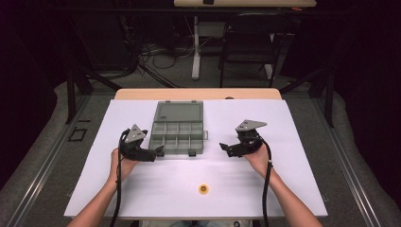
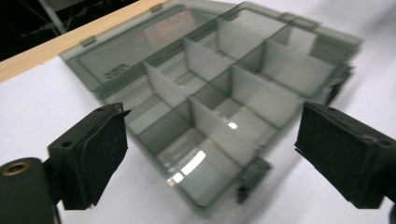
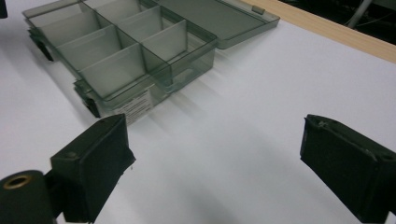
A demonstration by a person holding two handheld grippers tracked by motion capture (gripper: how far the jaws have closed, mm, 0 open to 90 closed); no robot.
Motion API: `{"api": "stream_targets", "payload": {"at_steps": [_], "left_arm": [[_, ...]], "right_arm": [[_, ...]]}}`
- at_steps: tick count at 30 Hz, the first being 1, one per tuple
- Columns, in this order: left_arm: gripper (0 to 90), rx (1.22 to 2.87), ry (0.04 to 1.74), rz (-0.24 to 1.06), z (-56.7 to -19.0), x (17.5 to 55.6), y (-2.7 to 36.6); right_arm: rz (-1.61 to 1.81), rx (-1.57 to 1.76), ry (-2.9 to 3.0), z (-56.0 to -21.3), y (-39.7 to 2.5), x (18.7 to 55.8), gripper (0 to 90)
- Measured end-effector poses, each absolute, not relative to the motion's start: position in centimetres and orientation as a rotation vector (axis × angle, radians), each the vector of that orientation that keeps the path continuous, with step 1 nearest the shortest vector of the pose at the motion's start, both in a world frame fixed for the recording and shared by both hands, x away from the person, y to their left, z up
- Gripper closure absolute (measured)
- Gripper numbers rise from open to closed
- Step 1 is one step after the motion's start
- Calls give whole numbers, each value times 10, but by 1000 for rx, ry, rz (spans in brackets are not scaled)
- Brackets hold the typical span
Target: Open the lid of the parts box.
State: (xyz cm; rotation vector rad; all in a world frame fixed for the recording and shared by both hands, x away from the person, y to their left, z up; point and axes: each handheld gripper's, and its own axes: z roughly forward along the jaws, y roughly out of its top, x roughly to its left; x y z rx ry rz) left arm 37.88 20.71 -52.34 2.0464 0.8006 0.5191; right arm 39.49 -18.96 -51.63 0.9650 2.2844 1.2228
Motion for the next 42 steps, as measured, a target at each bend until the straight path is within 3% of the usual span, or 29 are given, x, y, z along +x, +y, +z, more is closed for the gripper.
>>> {"api": "stream_targets", "payload": {"at_steps": [20,42], "left_arm": [[4,2103,648,484,-519,321,189],[4,2146,586,475,-524,312,173]], "right_arm": [[1219,857,2311,-523,-191,325,0],[1218,801,2284,-521,-198,296,0]]}}
